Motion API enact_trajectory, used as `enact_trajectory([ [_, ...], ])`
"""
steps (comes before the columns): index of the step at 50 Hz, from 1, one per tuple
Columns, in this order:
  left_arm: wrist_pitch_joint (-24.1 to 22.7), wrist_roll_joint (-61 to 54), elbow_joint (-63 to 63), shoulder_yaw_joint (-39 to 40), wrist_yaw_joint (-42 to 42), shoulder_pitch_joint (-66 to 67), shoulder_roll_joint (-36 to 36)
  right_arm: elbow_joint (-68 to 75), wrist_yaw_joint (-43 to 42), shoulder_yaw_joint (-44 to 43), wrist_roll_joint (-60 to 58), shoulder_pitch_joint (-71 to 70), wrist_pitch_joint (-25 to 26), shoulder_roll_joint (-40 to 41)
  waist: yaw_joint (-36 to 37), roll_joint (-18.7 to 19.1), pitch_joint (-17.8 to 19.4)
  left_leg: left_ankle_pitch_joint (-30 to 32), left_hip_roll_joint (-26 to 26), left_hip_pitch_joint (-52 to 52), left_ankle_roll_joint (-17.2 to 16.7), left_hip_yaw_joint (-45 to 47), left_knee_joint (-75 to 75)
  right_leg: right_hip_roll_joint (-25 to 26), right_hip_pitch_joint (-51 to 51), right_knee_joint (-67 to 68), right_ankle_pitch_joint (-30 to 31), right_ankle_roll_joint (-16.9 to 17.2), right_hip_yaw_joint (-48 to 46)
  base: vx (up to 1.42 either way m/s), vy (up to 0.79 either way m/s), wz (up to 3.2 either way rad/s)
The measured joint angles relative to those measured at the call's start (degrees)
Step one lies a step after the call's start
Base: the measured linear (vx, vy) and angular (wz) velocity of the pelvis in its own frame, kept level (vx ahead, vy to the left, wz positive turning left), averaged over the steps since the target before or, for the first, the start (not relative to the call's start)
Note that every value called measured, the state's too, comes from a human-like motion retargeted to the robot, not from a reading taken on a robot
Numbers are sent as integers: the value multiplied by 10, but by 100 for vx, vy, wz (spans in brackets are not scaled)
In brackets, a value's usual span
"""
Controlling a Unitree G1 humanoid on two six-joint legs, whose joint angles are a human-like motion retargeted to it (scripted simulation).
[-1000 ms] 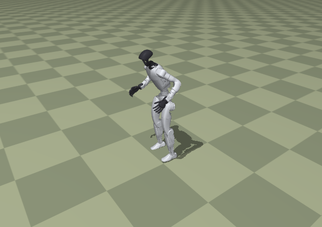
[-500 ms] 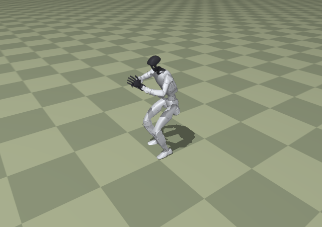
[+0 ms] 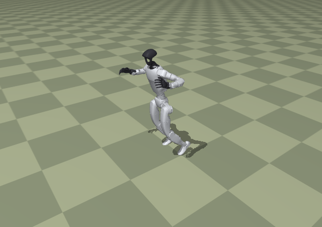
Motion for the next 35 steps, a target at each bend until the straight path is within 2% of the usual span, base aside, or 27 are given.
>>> enact_trajectory([
  [2, 23, 53, 35, -32, -29, -37, -82, 40, 2, 53, -58, 6, 3, 78, 1, 3, 30, -209, 21, 11, 51, 35, 12, 4, -37, 80, -161, -34, -19, -82, 1, 28],
  [3, 41, 87, 62, -64, -33, -63, -114, 71, 7, 94, -88, -9, 11, 105, -1, 8, 54, -276, 28, 8, 89, 41, 28, 8, -66, 142, -214, -75, -29, -87, 1, 31],
  [5, 77, 157, 141, -166, -17, -166, -169, 159, 1, 206, -143, -87, 32, 150, -9, 13, 103, -339, 32, -40, 162, 35, 99, 4, -143, 268, -252, -138, -53, -87, -1, 57],
  [7, 85, 184, 231, -289, 31, -295, -212, 231, -38, 326, -144, -187, 36, 193, -21, 12, 138, -315, 29, -96, 169, 15, 142, -11, -177, 294, -226, -135, -82, -73, -3, 98],
  [9, 69, 199, 298, -389, 79, -408, -245, 268, -78, 425, -146, -285, 25, 223, -23, 7, 159, -269, 21, -105, 139, 1, 102, -16, -165, 231, -187, -108, -94, -55, -1, 66],
  [11, 54, 219, 329, -445, 95, -492, -268, 277, -85, 494, -189, -386, 21, 235, -12, -1, 162, -212, 10, -81, 111, 1, -2, -14, -147, 133, -126, -86, -85, -44, 1, -10],
  [15, 40, 233, 317, -477, 76, -585, -295, 253, -66, 569, -289, -575, 33, 246, -3, -6, 129, -75, 2, -36, 61, 9, -220, -3, -129, -47, 12, -69, -70, -36, 2, -36],
  [17, 30, 232, 297, -491, 87, -623, -302, 231, -83, 593, -295, -658, 34, 254, -13, -1, 110, -31, 0, -24, 45, 3, -296, 2, -115, -122, 58, -56, -72, -31, 1, 11],
  [20, 24, 252, 270, -508, 90, -689, -294, 210, -101, 610, -303, -775, 34, 253, -27, 5, 89, -4, -2, -11, 35, -7, -364, 3, -103, -186, 97, -37, -90, -28, 1, 30],
  [25, 40, 311, 268, -499, 60, -812, -245, 249, -120, 598, -356, -932, 50, 242, -36, 5, 95, 18, -8, 3, 23, -18, -408, -5, -100, -199, 118, -26, -110, -20, 0, 29],
  [28, 46, 302, 281, -516, 78, -830, -235, 267, -136, 599, -348, -935, 55, 240, -33, 7, 93, 29, -11, 7, 16, -24, -412, -9, -95, -200, 125, -19, -117, -6, 1, 14],
  [31, 45, 268, 277, -537, 83, -776, -245, 262, -142, 601, -318, -856, 51, 238, -24, 8, 71, 28, -12, 17, 16, -26, -412, -10, -80, -206, 130, -3, -121, 0, 0, 0],
  [35, 46, 251, 270, -528, 56, -682, -241, 249, -126, 591, -271, -722, 33, 228, -13, 3, 52, 22, -11, 21, 23, -22, -407, -8, -72, -210, 131, 16, -118, 0, 0, 0],
])
